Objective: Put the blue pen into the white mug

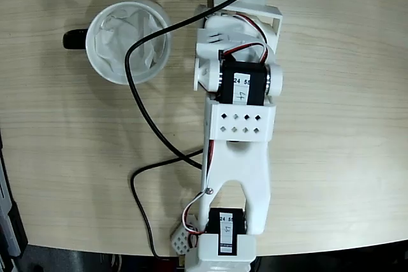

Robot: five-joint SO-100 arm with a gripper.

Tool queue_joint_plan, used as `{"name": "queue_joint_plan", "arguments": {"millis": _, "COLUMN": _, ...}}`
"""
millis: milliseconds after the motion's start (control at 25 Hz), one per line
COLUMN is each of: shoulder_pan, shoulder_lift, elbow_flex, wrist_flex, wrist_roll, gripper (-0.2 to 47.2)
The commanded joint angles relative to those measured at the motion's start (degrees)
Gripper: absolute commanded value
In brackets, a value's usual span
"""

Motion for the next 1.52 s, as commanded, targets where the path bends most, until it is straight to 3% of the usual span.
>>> {"name": "queue_joint_plan", "arguments": {"millis": 0, "shoulder_pan": -1.3, "shoulder_lift": 0.9, "elbow_flex": -2.6, "wrist_flex": 0.4, "wrist_roll": -1.4, "gripper": 20.9}}
{"name": "queue_joint_plan", "arguments": {"millis": 440, "shoulder_pan": -2.1, "shoulder_lift": -1.0, "elbow_flex": -2.9, "wrist_flex": 0.3, "wrist_roll": -1.1, "gripper": 20.7}}
{"name": "queue_joint_plan", "arguments": {"millis": 720, "shoulder_pan": -2.5, "shoulder_lift": -1.0, "elbow_flex": -2.9, "wrist_flex": 0.1, "wrist_roll": -0.9, "gripper": 14.4}}
{"name": "queue_joint_plan", "arguments": {"millis": 920, "shoulder_pan": -2.8, "shoulder_lift": -1.1, "elbow_flex": -2.9, "wrist_flex": 0.0, "wrist_roll": -0.9, "gripper": 6.2}}
{"name": "queue_joint_plan", "arguments": {"millis": 1480, "shoulder_pan": -2.9, "shoulder_lift": 1.0, "elbow_flex": -2.9, "wrist_flex": 0.0, "wrist_roll": -0.9, "gripper": 1.9}}
